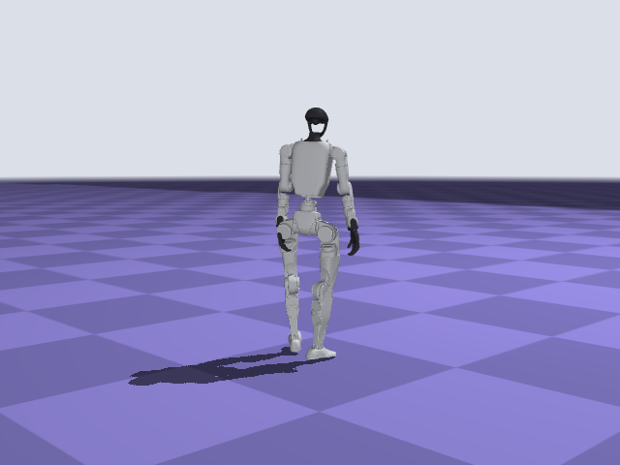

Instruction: In place motions

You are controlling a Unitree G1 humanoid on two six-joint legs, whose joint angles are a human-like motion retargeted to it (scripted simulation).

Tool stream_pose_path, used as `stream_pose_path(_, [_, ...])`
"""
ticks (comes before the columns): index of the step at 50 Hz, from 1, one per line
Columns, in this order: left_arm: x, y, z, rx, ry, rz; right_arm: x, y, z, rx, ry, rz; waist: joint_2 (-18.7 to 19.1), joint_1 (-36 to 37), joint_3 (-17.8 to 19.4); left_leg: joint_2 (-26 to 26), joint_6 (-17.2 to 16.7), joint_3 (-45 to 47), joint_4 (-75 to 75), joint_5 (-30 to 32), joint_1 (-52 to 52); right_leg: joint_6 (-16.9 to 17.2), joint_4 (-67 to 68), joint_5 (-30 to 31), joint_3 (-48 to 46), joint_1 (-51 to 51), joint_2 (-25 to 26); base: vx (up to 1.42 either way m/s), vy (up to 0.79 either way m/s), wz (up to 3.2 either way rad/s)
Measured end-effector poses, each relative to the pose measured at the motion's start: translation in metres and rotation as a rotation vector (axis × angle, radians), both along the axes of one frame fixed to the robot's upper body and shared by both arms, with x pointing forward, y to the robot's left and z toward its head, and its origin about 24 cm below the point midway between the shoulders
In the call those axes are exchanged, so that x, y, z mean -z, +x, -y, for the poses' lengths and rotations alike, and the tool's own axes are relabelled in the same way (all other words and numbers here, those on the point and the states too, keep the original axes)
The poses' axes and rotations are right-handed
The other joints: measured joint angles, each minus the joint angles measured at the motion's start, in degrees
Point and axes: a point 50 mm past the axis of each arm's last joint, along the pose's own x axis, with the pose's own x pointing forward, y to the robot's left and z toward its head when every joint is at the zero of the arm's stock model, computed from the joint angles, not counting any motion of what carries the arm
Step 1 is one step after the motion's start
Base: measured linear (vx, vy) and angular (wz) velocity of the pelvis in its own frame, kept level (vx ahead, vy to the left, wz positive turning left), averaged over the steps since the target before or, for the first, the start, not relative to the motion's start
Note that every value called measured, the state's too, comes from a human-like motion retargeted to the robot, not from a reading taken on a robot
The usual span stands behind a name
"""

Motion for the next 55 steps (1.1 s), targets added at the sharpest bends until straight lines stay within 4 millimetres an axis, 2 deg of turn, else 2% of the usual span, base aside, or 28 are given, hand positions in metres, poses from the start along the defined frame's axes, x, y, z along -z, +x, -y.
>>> stream_pose_path(2, [0.000, -0.006, -0.002, 0.042, 0.034, -0.020, 0.001, -0.001, -0.001, 0.074, 0.029, 0.023, 0.56, 0.54, -0.41, 1.88, -3.61, 7.89, 1.38, -1.08, 0.97, 0.70, -1.20, -0.58, -7.10, 1.24, -0.58, -0.45, 0.00, 2.98])
stream_pose_path(4, [0.000, -0.012, -0.005, 0.076, 0.058, -0.045, 0.002, -0.006, -0.002, 0.138, 0.060, 0.023, 0.67, 1.45, -0.90, 3.05, -5.38, 10.66, 3.55, -1.63, 1.73, 1.54, -2.22, -1.28, -12.81, 2.63, -0.95, -0.45, 0.02, 2.84])
stream_pose_path(8, [-0.002, -0.025, -0.013, 0.091, 0.085, -0.115, 0.005, -0.026, -0.005, 0.211, 0.094, -0.029, 0.66, 2.30, -3.49, 5.19, -7.01, 16.36, 7.60, -1.79, 3.76, 3.72, -3.68, -2.94, -22.62, 4.79, -1.00, -0.39, 0.05, 3.08])
stream_pose_path(12, [-0.003, -0.030, -0.020, 0.017, 0.091, -0.157, 0.008, -0.050, -0.009, 0.252, 0.095, -0.081, 0.52, 0.31, -7.31, 6.17, -8.55, 21.71, 9.61, -0.28, 5.43, 6.35, -4.91, -4.42, -32.36, 6.22, 0.01, -0.37, 0.12, 3.69])
stream_pose_path(13, [-0.004, -0.030, -0.021, -0.004, 0.089, -0.161, 0.009, -0.056, -0.010, 0.268, 0.095, -0.091, 0.55, -0.19, -8.11, 5.57, -8.54, 21.08, 9.39, 0.33, 5.68, 7.10, -5.11, -4.62, -34.30, 6.63, 0.40, -0.27, 0.12, 3.55])
stream_pose_path(17, [-0.005, -0.033, -0.025, -0.084, 0.096, -0.191, 0.010, -0.082, -0.014, 0.345, 0.108, -0.140, 0.34, 2.40, -10.46, 1.36, -12.44, 16.74, 3.43, 1.20, 8.14, 9.37, -5.14, -4.29, -42.08, 9.11, 2.22, -0.25, 0.29, 2.59])
stream_pose_path(20, [-0.006, -0.037, -0.019, -0.155, 0.073, -0.221, 0.009, -0.099, -0.014, 0.395, 0.098, -0.182, -0.34, 5.51, -11.51, -2.27, -8.70, 8.72, 0.17, 3.97, 6.77, 10.43, -3.75, -2.71, -46.59, 11.58, 1.57, -0.14, 0.34, 1.72])
stream_pose_path(22, [-0.006, -0.039, -0.014, -0.208, 0.061, -0.225, 0.008, -0.104, -0.013, 0.414, 0.083, -0.184, 0.25, 7.71, -10.89, -3.23, -7.49, 5.73, -1.15, 3.91, 7.83, 9.73, -1.59, -1.34, -47.26, 13.66, 1.11, -0.11, 0.30, 0.96])
stream_pose_path(25, [-0.005, -0.038, -0.011, -0.260, 0.048, -0.207, 0.008, -0.097, -0.010, 0.389, 0.087, -0.154, 2.78, 9.83, -8.63, -1.97, -7.70, 2.28, -2.67, 3.82, 10.65, 7.95, 4.58, 2.19, -41.74, 16.45, 0.19, -0.12, 0.35, 0.96])
stream_pose_path(28, [-0.007, -0.046, -0.012, -0.247, 0.035, -0.243, 0.008, -0.091, -0.006, 0.345, 0.085, -0.145, 7.68, 3.77, -7.15, 0.08, -6.82, -7.54, -2.93, 4.17, 12.78, 4.21, 17.35, 7.36, -35.98, 17.54, -1.88, 0.03, 0.30, 2.44])
stream_pose_path(30, [-0.008, -0.049, -0.015, -0.228, 0.043, -0.273, 0.009, -0.087, -0.008, 0.347, 0.097, -0.131, 9.26, 1.16, -6.43, 1.21, -6.69, -11.70, -3.11, 4.79, 13.55, 1.44, 29.27, 8.01, -26.23, 13.38, -4.70, 0.00, 0.13, 2.20])
stream_pose_path(32, [-0.008, -0.044, -0.017, -0.198, 0.053, -0.267, 0.010, -0.082, -0.013, 0.381, 0.120, -0.109, 9.61, -0.87, -6.08, 1.14, -6.07, -15.73, -3.44, 5.78, 13.34, 2.94, 36.08, 6.66, -17.90, 8.54, -4.86, -0.09, 0.08, 2.17])
stream_pose_path(34, [-0.007, -0.038, -0.018, -0.172, 0.049, -0.239, 0.011, -0.077, -0.017, 0.400, 0.142, -0.091, 9.08, -0.81, -6.17, 0.85, -5.58, -17.54, -3.49, 6.63, 12.52, 4.57, 37.62, 5.37, -7.57, 3.71, -1.30, -0.06, 0.10, 1.27])
stream_pose_path(36, [-0.006, -0.032, -0.020, -0.142, 0.039, -0.208, 0.011, -0.070, -0.021, 0.397, 0.161, -0.072, 8.40, 0.66, -6.14, 0.76, -5.23, -17.79, -3.39, 7.04, 11.91, 4.73, 37.31, 4.15, -2.15, 1.06, 0.66, 0.01, 0.09, 0.65])
stream_pose_path(41, [-0.005, -0.017, -0.023, -0.039, 0.014, -0.158, 0.011, -0.050, -0.022, 0.304, 0.175, -0.008, 7.42, 0.53, -4.32, -0.16, -4.78, -22.38, -3.57, 8.14, 12.15, 2.32, 30.08, -0.92, -2.12, -1.14, -1.70, 0.00, 0.04, 1.15])
stream_pose_path(45, [-0.004, -0.017, -0.018, -0.012, 0.002, -0.159, 0.010, -0.034, -0.021, 0.189, 0.163, 0.016, 4.70, -0.06, -4.24, -3.35, -4.41, -24.84, -4.22, 8.77, 12.28, 4.01, 15.74, -2.19, 6.25, -4.59, -0.16, 0.05, -0.03, 0.89])
stream_pose_path(48, [-0.005, -0.023, -0.015, -0.020, -0.012, -0.179, 0.009, -0.022, -0.024, 0.133, 0.167, 0.050, 2.10, -0.08, -3.77, -5.98, -4.28, -25.96, -4.04, 8.38, 12.79, 6.97, 6.53, -0.95, 16.88, -7.22, 1.75, 0.13, -0.06, 0.56])
stream_pose_path(49, [-0.005, -0.025, -0.015, -0.019, -0.015, -0.191, 0.009, -0.019, -0.026, 0.123, 0.172, 0.061, 1.49, -0.34, -3.54, -6.61, -4.29, -26.65, -3.95, 8.25, 13.13, 7.48, 4.34, 2.38, 17.84, -7.73, 1.90, 0.16, -0.08, 0.65])
stream_pose_path(50, [-0.006, -0.028, -0.015, -0.018, -0.017, -0.204, 0.009, -0.017, -0.028, 0.115, 0.179, 0.070, 0.98, -0.80, -3.32, -7.16, -4.32, -27.51, -3.87, 8.14, 13.52, 7.59, 2.37, 7.01, 17.59, -8.11, 1.84, 0.19, -0.09, 0.64])
stream_pose_path(52, [-0.007, -0.034, -0.015, -0.017, -0.017, -0.235, 0.009, -0.016, -0.033, 0.106, 0.196, 0.070, 0.62, -0.39, -3.35, -7.00, -4.52, -27.80, -3.82, 7.95, 13.99, 5.35, 1.85, 8.03, 17.31, -7.55, 2.27, 0.21, -0.13, 0.45])
stream_pose_path(55, [-0.007, -0.039, -0.013, -0.015, -0.017, -0.265, 0.010, -0.020, -0.037, 0.116, 0.221, 0.049, 0.10, 0.59, -3.75, -6.97, -4.55, -28.26, -3.76, 7.81, 14.33, 5.44, 1.14, 6.89, 14.06, -5.87, 2.22, 0.19, -0.15, 0.38])
